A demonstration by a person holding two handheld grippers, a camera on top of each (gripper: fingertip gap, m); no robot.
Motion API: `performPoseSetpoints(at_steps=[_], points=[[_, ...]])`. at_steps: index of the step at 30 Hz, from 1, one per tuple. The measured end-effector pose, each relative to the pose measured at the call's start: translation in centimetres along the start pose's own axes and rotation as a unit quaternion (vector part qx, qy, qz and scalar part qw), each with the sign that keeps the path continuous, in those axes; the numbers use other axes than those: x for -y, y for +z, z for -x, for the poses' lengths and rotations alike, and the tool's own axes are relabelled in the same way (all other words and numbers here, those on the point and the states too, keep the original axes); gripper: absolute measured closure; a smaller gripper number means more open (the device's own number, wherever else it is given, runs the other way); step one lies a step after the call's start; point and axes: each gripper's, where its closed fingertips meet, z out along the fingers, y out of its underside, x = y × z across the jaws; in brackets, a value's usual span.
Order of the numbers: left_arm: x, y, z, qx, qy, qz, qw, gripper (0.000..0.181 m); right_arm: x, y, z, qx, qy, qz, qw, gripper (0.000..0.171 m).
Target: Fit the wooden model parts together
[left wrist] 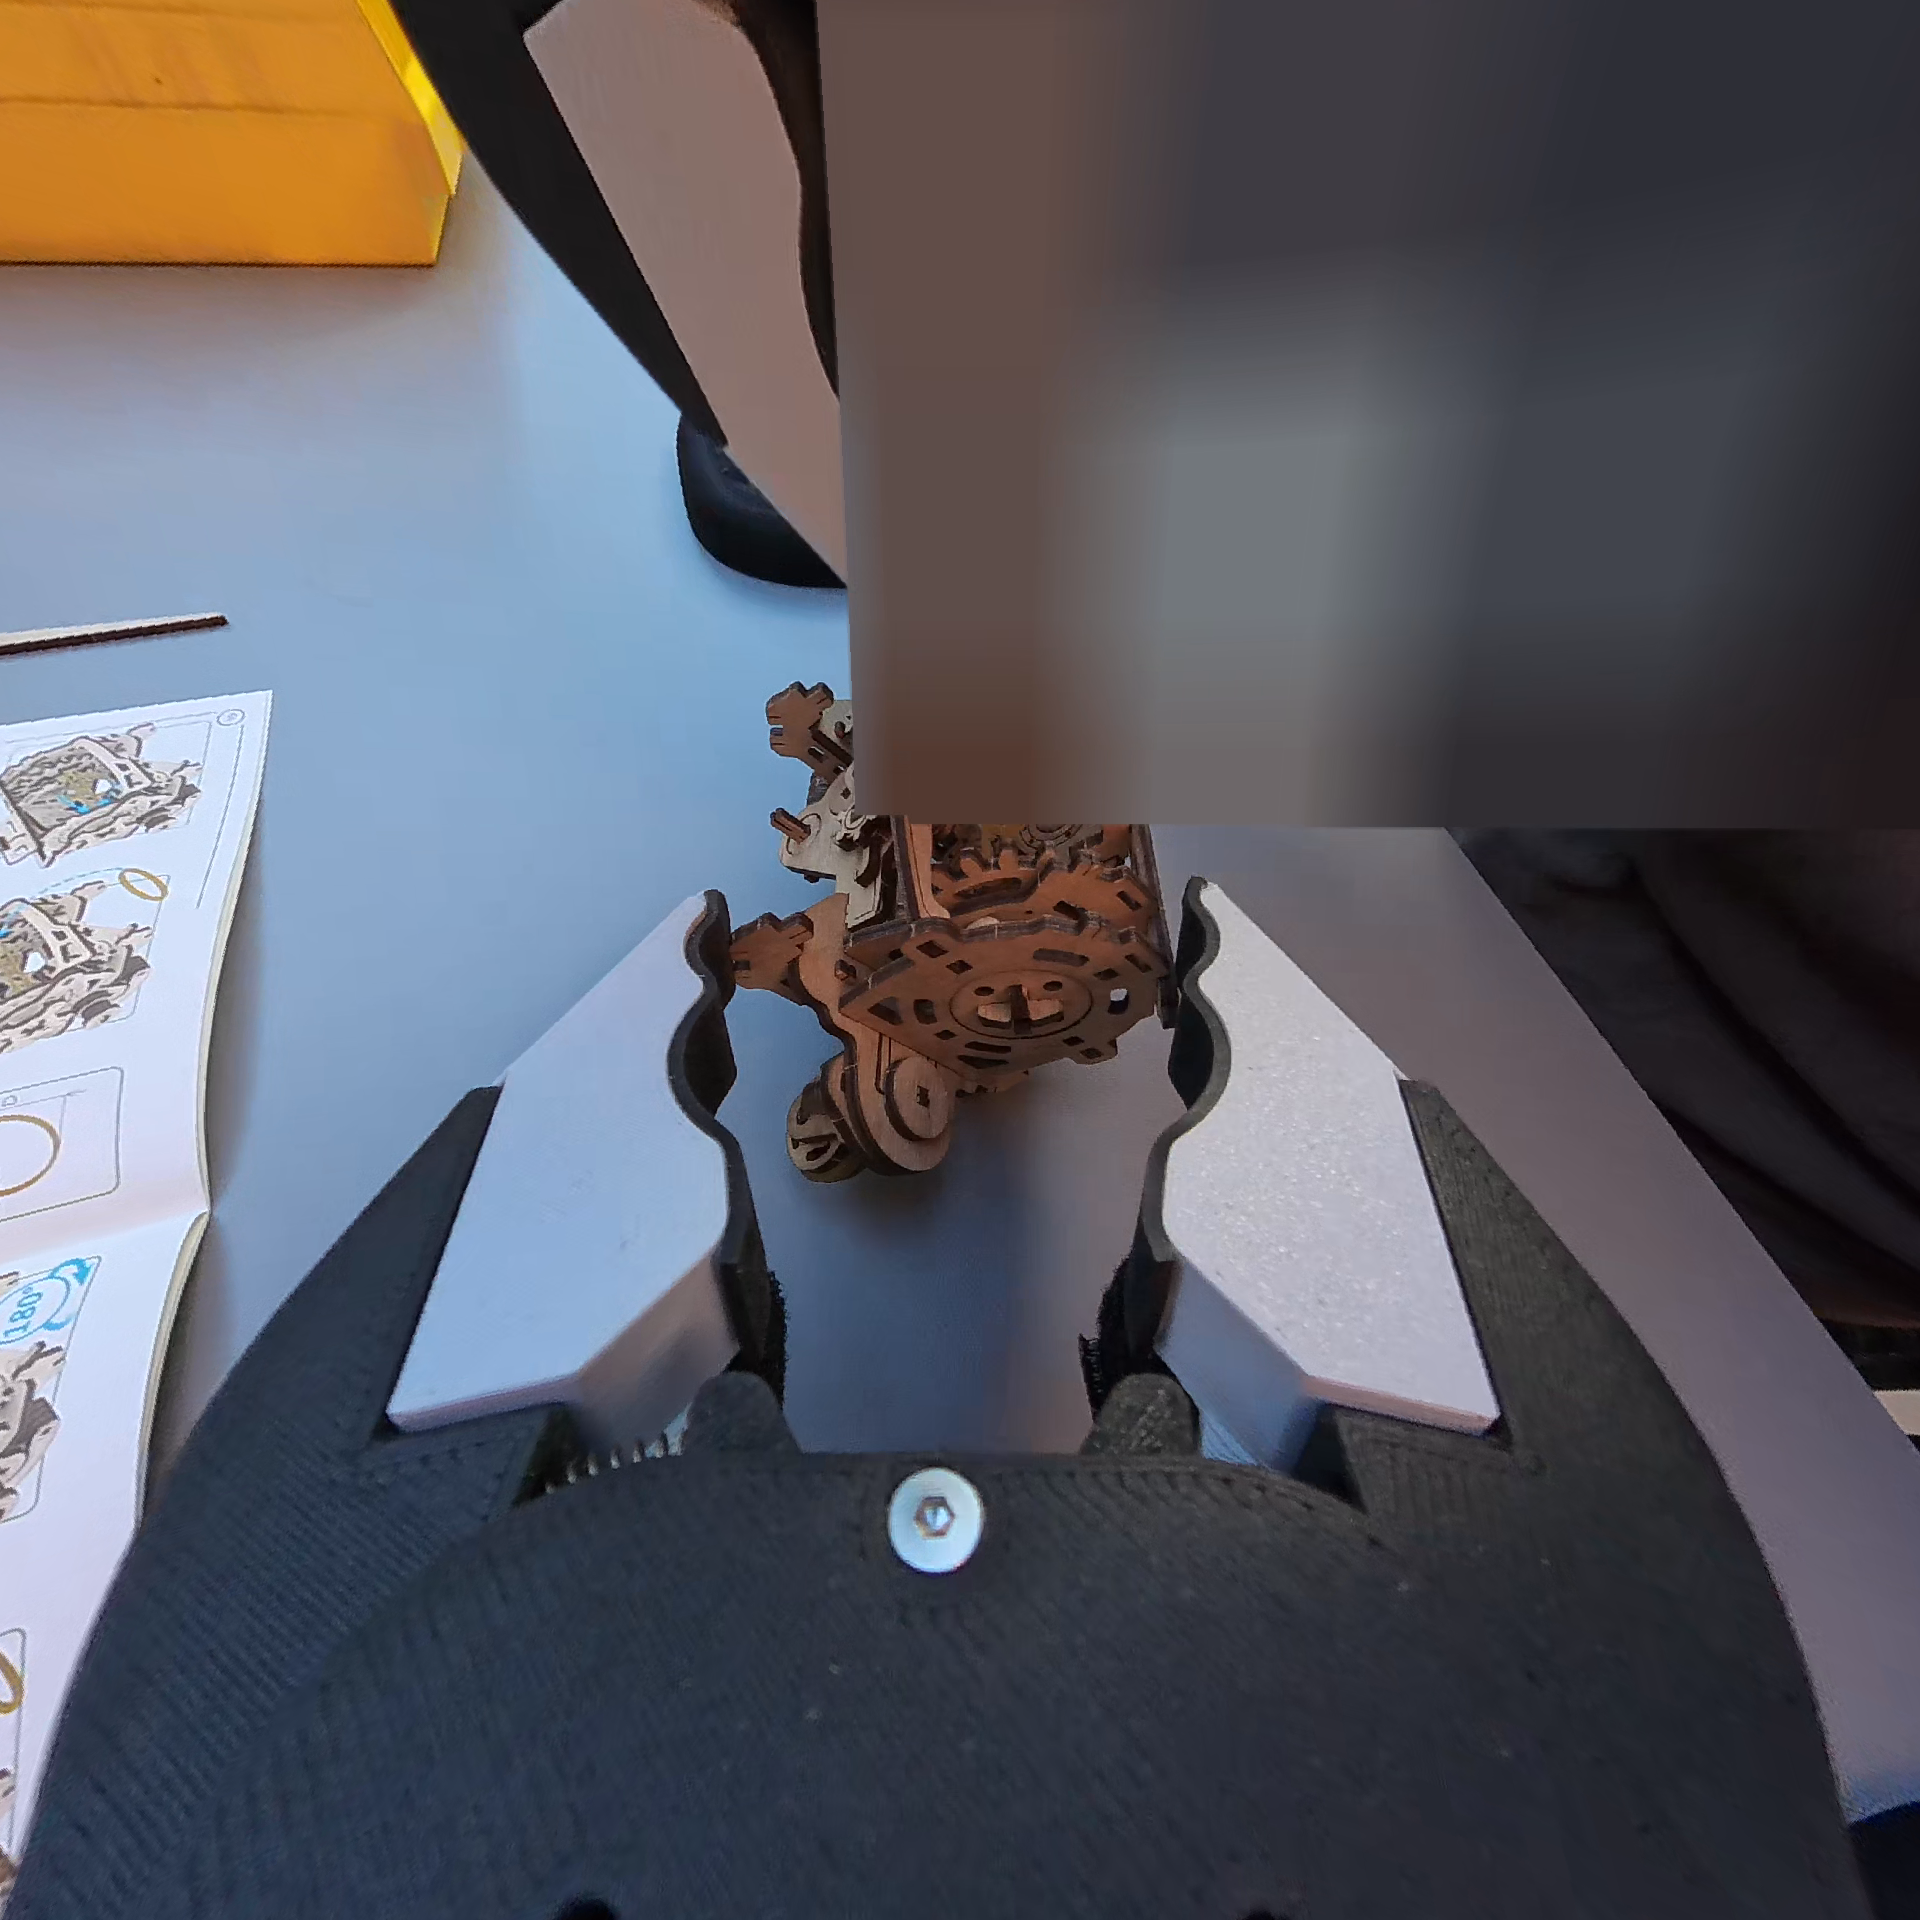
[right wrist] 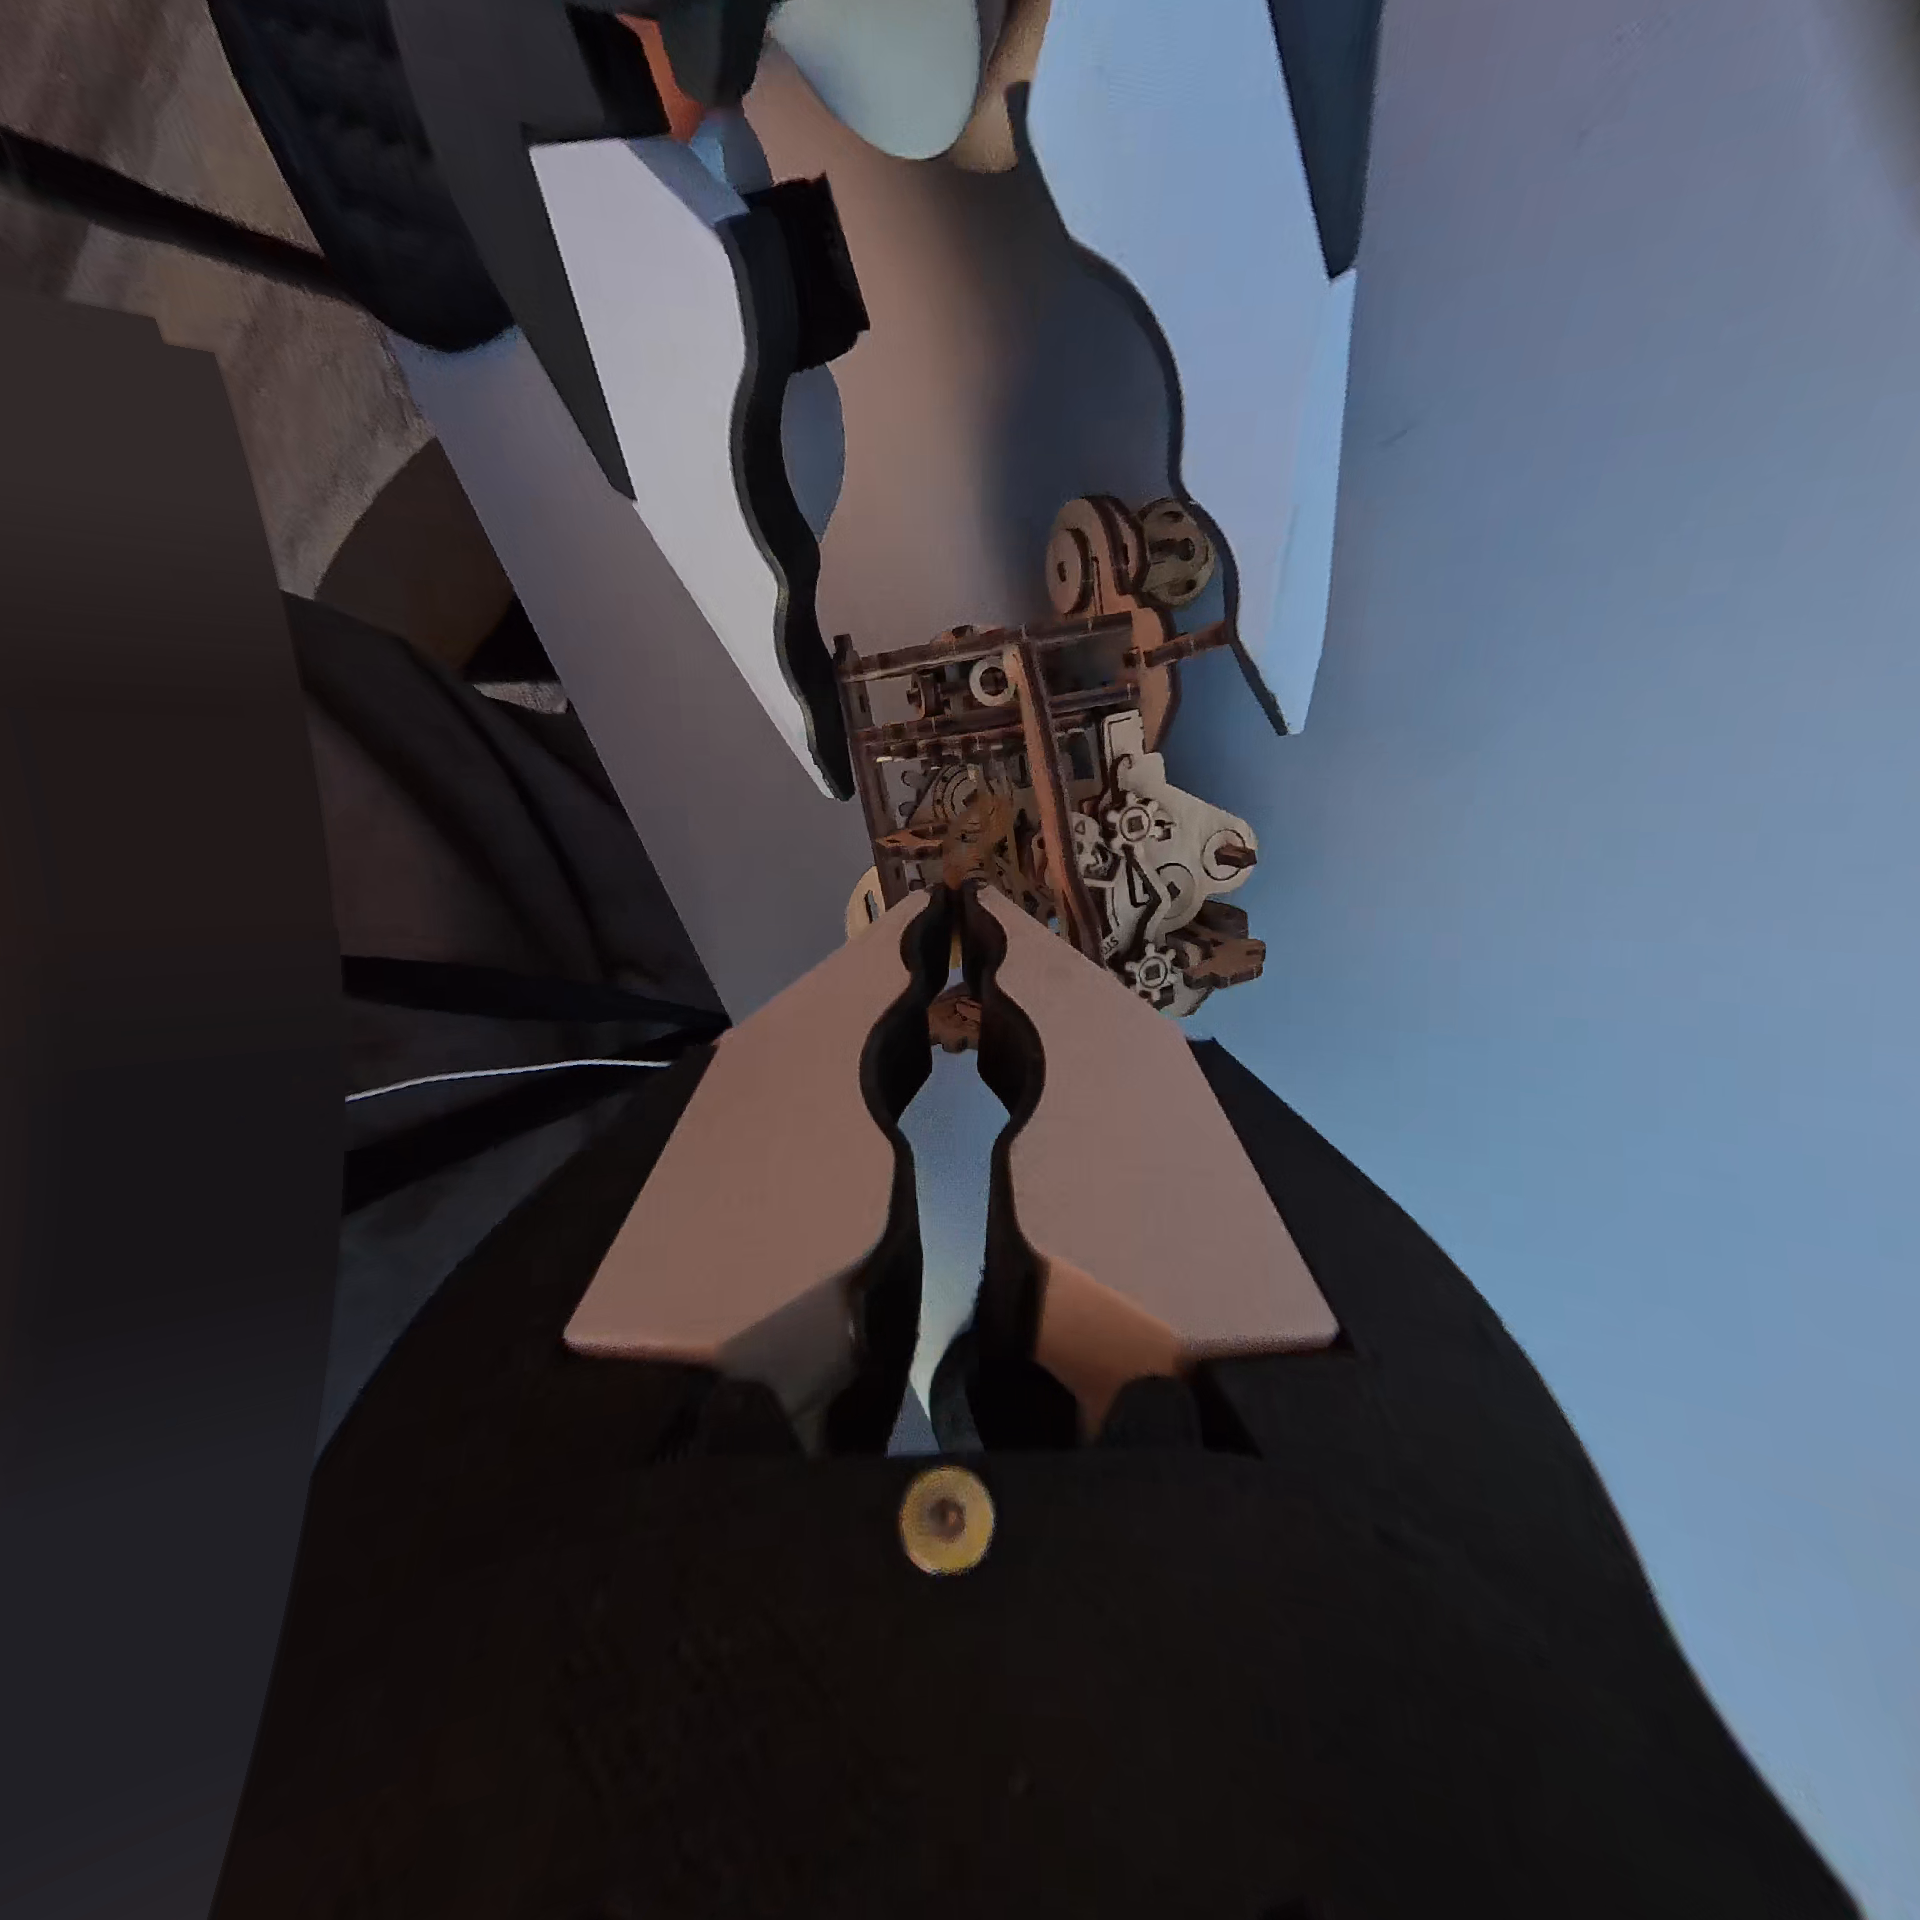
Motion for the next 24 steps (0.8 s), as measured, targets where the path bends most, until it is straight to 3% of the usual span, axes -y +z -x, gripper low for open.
performPoseSetpoints(at_steps=[8, 12, 19, 24], points=[[0.1, 0.0, -0.2, 0.001, 0.017, -0.007, 1.0, 0.097, 0.1, 0.2, 0.0, 0.035, 0.064, -0.118, 0.99, 0.171], [0.1, 0.1, -0.3, 0.009, 0.033, -0.003, 0.999, 0.097, 0.1, 0.5, 0.5, 0.046, 0.044, -0.14, 0.988, 0.171], [0.1, 0.1, -0.1, 0.011, 0.017, -0.003, 1.0, 0.097, 0.4, 0.9, -0.5, -0.068, -0.031, -0.15, 0.986, 0.171], [0.1, 0.1, 0.0, 0.008, 0.009, -0.004, 1.0, 0.097, 0.5, 0.9, -0.7, -0.094, -0.011, -0.161, 0.982, 0.171]])
